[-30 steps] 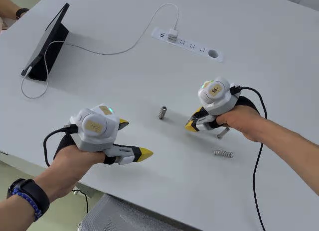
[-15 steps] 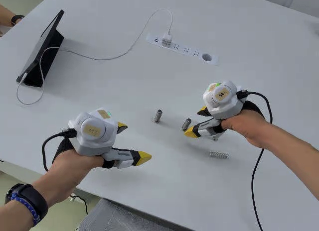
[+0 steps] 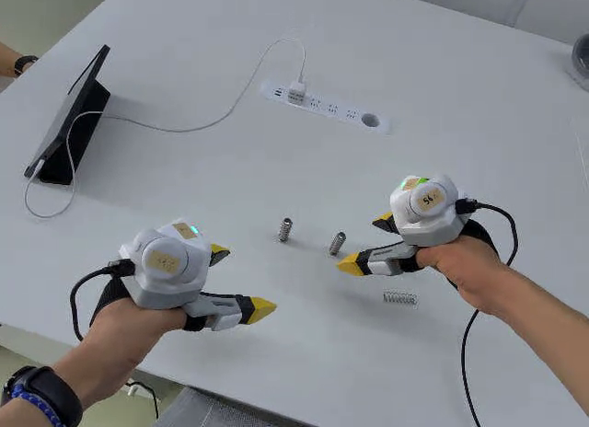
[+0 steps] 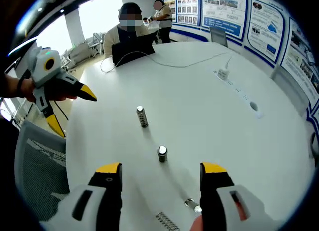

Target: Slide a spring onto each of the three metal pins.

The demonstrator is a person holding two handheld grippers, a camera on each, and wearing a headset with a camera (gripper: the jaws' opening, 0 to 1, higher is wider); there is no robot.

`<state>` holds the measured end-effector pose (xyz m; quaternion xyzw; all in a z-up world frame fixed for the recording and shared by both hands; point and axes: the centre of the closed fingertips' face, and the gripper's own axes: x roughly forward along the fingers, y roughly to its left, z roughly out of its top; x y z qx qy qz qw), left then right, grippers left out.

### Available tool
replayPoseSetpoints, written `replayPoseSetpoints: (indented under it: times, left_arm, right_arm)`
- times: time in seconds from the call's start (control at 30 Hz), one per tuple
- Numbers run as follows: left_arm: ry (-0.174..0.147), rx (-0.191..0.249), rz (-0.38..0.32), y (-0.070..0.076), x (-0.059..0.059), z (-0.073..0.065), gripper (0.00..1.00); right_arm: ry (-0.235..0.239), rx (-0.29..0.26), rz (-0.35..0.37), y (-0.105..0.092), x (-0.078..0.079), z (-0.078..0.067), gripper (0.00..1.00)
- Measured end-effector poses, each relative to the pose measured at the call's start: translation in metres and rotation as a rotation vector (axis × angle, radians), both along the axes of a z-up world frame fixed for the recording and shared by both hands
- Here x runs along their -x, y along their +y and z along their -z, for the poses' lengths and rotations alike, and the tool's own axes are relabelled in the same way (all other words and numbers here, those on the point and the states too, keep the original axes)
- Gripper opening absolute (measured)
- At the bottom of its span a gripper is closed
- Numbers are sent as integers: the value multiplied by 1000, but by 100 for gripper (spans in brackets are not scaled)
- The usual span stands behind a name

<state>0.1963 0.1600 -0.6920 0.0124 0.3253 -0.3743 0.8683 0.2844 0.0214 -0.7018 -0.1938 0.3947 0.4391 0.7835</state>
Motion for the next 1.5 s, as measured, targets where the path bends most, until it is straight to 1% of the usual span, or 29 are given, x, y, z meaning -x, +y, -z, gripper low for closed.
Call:
replayPoseSetpoints:
  times: [0.13, 0.4, 0.53, 0.6, 0.77, 0.93, 1.27, 1.5]
  left_arm:
    - [0, 1, 3, -2, 1, -1, 68]
    - [-6, 1, 9, -5, 0, -2, 69]
    - [-5, 0, 16, -6, 0, -3, 69]
    - [-5, -1, 20, -7, 1, -3, 69]
    - [-2, 0, 27, -11, 0, -2, 69]
    - [-2, 1, 31, -14, -1, -3, 69]
    - [-3, -7, 45, -18, -3, -3, 69]
    - [-1, -10, 47, -20, -3, -3, 69]
  right_arm:
    - [-9, -31, 29, -2, 3, -5, 66]
    - [-2, -57, 54, -11, 17, -3, 69]
    - [-13, -84, 79, -15, 18, -7, 71]
    - [-10, -89, 90, -17, 20, -8, 72]
    - [-23, -104, 115, -21, 21, -13, 73]
    - [-29, -138, 158, -27, 23, -16, 73]
    - [-20, -169, 237, -44, 36, -9, 74]
    - [-16, -196, 304, -58, 45, -6, 75]
